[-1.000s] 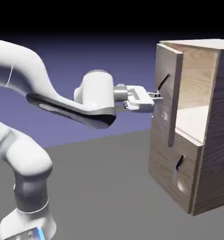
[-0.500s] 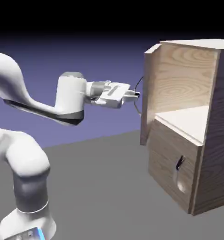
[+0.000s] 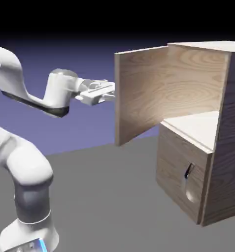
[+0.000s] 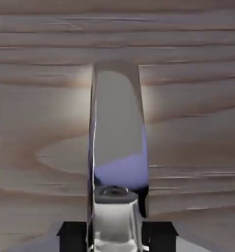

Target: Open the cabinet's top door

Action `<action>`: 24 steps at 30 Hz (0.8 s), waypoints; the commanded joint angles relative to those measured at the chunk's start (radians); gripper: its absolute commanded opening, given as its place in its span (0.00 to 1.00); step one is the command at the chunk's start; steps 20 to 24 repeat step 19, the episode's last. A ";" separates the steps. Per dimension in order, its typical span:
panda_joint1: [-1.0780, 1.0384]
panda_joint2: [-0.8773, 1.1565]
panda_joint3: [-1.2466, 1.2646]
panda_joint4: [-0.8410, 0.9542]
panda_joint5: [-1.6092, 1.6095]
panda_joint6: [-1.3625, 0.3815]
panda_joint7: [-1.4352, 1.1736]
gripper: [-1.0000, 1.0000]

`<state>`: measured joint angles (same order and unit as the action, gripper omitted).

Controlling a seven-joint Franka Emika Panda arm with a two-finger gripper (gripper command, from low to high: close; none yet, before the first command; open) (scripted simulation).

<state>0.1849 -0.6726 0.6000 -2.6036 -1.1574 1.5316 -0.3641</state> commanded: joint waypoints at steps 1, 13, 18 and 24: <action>-0.014 0.031 0.031 0.030 0.022 -0.043 0.008 0.00; -0.195 0.445 0.349 0.415 0.149 -0.555 0.164 0.00; -0.201 0.626 0.412 0.548 0.145 -0.743 0.255 0.00; -0.199 0.643 0.416 0.561 0.144 -0.761 0.264 0.00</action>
